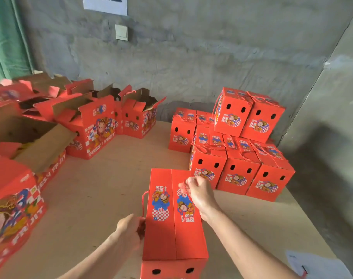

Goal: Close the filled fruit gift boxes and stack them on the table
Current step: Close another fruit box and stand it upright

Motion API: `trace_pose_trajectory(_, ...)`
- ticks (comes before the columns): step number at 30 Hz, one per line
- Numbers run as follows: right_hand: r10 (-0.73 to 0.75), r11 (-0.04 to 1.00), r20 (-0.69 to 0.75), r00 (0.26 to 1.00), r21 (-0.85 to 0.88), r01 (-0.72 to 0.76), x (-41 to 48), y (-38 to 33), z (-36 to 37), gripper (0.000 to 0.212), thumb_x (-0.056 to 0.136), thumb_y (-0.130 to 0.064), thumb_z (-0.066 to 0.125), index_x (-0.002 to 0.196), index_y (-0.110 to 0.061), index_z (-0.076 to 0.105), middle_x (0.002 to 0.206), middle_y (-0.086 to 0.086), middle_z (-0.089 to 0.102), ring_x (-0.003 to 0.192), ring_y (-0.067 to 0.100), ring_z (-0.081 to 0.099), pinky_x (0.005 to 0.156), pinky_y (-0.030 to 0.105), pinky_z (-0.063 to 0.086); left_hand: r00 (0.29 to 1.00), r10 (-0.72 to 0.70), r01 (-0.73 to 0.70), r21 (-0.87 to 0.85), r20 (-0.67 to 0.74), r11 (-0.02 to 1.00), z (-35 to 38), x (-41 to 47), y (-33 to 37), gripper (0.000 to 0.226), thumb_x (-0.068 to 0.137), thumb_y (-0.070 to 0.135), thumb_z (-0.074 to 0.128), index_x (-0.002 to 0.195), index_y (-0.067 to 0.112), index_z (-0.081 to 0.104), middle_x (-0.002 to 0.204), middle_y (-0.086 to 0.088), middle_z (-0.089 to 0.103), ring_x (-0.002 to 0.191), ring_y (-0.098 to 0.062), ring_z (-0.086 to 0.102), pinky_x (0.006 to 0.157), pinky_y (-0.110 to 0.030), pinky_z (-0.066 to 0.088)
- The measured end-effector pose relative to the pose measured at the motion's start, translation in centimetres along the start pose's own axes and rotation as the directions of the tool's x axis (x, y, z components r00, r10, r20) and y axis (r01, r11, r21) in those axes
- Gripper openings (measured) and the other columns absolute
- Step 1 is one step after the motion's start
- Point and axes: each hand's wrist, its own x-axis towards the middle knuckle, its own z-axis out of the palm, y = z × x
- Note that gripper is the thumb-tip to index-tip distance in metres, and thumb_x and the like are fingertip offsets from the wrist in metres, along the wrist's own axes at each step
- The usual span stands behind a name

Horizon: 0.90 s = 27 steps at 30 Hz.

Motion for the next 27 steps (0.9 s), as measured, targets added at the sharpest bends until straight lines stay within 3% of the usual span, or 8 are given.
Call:
trace_pose_trajectory(3, 0.08, 0.997, 0.261, 0.962, -0.018, -0.078, -1.2, 0.1, 1.3, 0.014, 0.097, -0.01, 0.046, 0.086, -0.014, 0.052, 0.086, 0.01, 0.068, 0.064, 0.015, 0.061, 0.054, 0.018, 0.044, 0.971, 0.236, -0.234, -0.062, 0.025, 0.97, 1.4, -2.0, 2.6, 0.026, 0.084, -0.015, 0.043, 0.064, 0.001, 0.047, 0.048, -0.012, 0.048, 0.038, -0.017, 0.045, 0.037, -0.018, 0.037)
trace_pose_trajectory(5, 0.074, 0.987, 0.326, 0.942, 0.109, -0.115, -1.5, -0.2, 2.0, 0.016, 0.094, 0.0, 0.047, 0.086, -0.012, 0.055, 0.079, 0.008, 0.066, 0.055, 0.01, 0.061, 0.051, 0.016, 0.045, 0.851, 0.51, -0.521, 0.084, 0.125, 0.849, 2.6, -4.1, 5.1, 0.021, 0.084, -0.01, 0.052, 0.074, 0.008, 0.053, 0.056, -0.008, 0.054, 0.05, -0.017, 0.044, 0.043, -0.02, 0.036)
trace_pose_trajectory(9, -0.06, 0.967, 0.412, 0.909, 0.249, -0.048, -1.7, -3.4, 2.4, 0.016, 0.081, 0.008, 0.057, 0.09, -0.004, 0.062, 0.071, 0.004, 0.063, 0.064, 0.017, 0.055, 0.063, 0.02, 0.041, 0.463, 0.693, -0.886, 0.303, 0.552, 0.35, 5.7, -9.1, 9.2, 0.033, 0.086, -0.006, 0.046, 0.088, 0.025, 0.058, 0.075, 0.005, 0.073, 0.07, -0.008, 0.066, 0.058, -0.015, 0.048)
trace_pose_trajectory(12, -0.074, 0.956, 0.367, 0.927, 0.29, -0.039, -1.8, -5.7, 2.1, 0.02, 0.073, 0.009, 0.054, 0.075, -0.009, 0.063, 0.056, 0.0, 0.061, 0.052, 0.015, 0.053, 0.061, 0.022, 0.042, 0.295, 0.672, -0.859, 0.496, 0.679, -0.124, 7.1, -9.8, 10.1, 0.026, 0.083, 0.005, 0.053, 0.096, 0.026, 0.063, 0.075, 0.007, 0.071, 0.074, -0.01, 0.064, 0.06, -0.009, 0.041)
trace_pose_trajectory(13, -0.036, 0.952, 0.345, 0.938, 0.296, -0.072, -1.8, -6.2, 1.7, 0.021, 0.078, 0.008, 0.051, 0.074, -0.008, 0.063, 0.052, 0.001, 0.06, 0.046, 0.014, 0.055, 0.055, 0.022, 0.043, 0.246, 0.726, -0.832, 0.524, 0.642, -0.181, 6.9, -9.6, 10.1, 0.022, 0.083, 0.009, 0.056, 0.097, 0.022, 0.065, 0.074, 0.006, 0.069, 0.073, -0.013, 0.063, 0.061, -0.013, 0.039)
trace_pose_trajectory(16, 0.13, 0.895, 0.311, 0.941, 0.371, -0.246, -1.2, -7.2, 0.2, 0.02, 0.093, 0.001, 0.046, 0.076, -0.005, 0.056, 0.048, 0.003, 0.057, 0.036, 0.012, 0.051, 0.044, 0.022, 0.042, 0.251, 0.847, -0.802, 0.59, 0.469, -0.089, 4.5, -7.4, 8.7, 0.016, 0.085, 0.013, 0.056, 0.099, 0.017, 0.064, 0.08, 0.006, 0.067, 0.075, -0.018, 0.061, 0.064, -0.023, 0.04)
trace_pose_trajectory(23, 0.16, 0.939, 0.263, 0.952, 0.258, -0.229, -0.7, -11.0, -0.1, 0.006, 0.095, -0.011, 0.051, 0.09, -0.015, 0.051, 0.07, 0.009, 0.054, 0.051, 0.015, 0.047, 0.057, 0.029, 0.038, 0.561, 0.5, -0.788, 0.611, 0.659, 0.079, 0.8, -3.1, 2.6, 0.031, 0.101, 0.022, 0.034, 0.101, 0.003, 0.058, 0.101, -0.011, 0.068, 0.097, -0.029, 0.06, 0.085, -0.033, 0.045)
trace_pose_trajectory(27, 0.096, 0.972, 0.248, 0.964, 0.185, -0.144, -0.4, -12.5, -0.1, 0.003, 0.094, -0.013, 0.052, 0.091, -0.014, 0.052, 0.068, 0.005, 0.051, 0.053, 0.013, 0.049, 0.057, 0.028, 0.037, 0.526, 0.499, -0.836, 0.527, 0.689, 0.155, 0.3, -3.7, 3.7, 0.033, 0.099, 0.038, 0.033, 0.096, 0.022, 0.062, 0.099, 0.008, 0.069, 0.095, -0.01, 0.061, 0.086, -0.02, 0.044)
